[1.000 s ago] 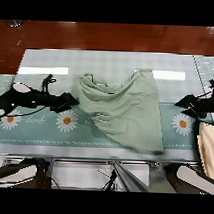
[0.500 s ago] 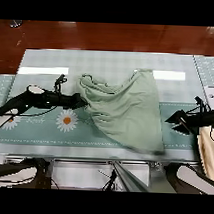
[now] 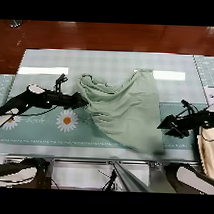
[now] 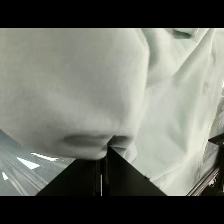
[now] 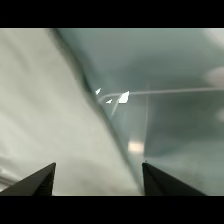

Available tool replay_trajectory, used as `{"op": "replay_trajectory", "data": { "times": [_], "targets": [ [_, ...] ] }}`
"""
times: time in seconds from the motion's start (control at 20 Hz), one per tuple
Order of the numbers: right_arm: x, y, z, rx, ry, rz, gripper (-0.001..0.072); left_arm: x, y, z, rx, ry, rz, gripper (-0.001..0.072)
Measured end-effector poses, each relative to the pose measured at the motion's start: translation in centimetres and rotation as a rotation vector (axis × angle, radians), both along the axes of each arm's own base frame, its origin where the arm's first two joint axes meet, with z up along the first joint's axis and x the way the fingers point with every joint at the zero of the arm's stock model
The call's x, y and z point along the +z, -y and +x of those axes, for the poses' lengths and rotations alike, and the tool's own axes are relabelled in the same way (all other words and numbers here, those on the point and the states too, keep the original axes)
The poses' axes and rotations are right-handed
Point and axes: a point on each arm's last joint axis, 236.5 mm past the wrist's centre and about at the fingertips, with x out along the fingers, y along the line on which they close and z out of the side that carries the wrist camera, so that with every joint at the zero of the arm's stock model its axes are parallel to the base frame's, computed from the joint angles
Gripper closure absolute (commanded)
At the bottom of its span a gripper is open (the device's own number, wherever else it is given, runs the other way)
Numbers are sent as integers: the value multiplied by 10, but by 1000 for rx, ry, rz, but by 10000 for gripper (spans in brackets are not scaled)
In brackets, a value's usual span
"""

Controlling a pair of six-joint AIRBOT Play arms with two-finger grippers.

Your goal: Fold the shirts.

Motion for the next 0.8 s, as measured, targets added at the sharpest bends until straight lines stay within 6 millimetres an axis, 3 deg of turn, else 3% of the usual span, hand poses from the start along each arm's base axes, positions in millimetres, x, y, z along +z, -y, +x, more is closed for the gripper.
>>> {"op": "replay_trajectory", "data": {
  "times": [0.1,0.15,0.2,0.25,0.35,0.45,0.55,0.6,0.7,0.8],
  "targets": [
    [-1,-19,2,36,-1,28,112,0,0,0,-1,0,-1,681],
    [-2,-28,6,48,12,38,266,0,0,0,-2,-1,-2,681],
    [-4,-34,13,57,40,34,506,0,1,-1,-3,-2,-3,681],
    [-7,-38,21,73,76,21,690,1,1,-1,-5,-2,-5,681],
    [5,-54,39,104,141,52,685,8,-2,4,1,8,-16,681],
    [29,-61,66,151,229,70,685,29,-11,21,24,46,-38,682],
    [69,-64,102,193,343,76,685,70,-18,42,27,130,-69,682],
    [96,-63,125,209,425,65,686,100,-22,54,26,196,-83,682],
    [160,-62,168,219,597,38,686,172,-32,78,42,364,-95,682],
    [241,-58,205,219,801,-8,686,256,-40,92,58,548,-104,682]
  ]
}}
